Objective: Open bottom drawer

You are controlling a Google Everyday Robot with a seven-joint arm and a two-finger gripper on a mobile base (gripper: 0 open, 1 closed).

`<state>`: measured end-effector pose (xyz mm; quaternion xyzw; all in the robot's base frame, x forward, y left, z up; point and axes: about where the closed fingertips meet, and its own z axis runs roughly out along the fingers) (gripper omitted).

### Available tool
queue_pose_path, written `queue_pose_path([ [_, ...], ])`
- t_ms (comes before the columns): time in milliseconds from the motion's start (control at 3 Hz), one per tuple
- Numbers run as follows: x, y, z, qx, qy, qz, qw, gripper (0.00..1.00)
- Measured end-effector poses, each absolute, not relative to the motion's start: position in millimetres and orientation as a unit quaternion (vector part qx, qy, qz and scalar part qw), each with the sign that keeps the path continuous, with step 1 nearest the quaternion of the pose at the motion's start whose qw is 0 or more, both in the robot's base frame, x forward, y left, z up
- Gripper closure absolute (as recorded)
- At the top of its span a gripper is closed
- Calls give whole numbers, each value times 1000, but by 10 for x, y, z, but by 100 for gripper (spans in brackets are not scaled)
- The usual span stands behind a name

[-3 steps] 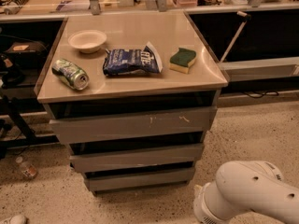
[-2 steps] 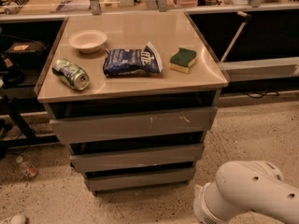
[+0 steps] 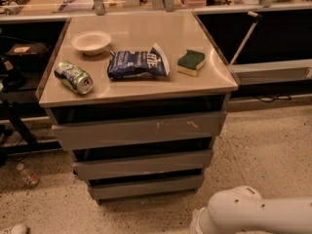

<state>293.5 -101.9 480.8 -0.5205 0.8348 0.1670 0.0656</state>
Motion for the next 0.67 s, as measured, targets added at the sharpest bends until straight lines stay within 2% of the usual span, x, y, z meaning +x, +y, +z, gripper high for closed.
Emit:
queue_pose_path([
  [333, 3096, -911, 4298, -507, 841, 172, 80, 0],
  [667, 3096, -911, 4298, -507, 841, 172, 80, 0],
])
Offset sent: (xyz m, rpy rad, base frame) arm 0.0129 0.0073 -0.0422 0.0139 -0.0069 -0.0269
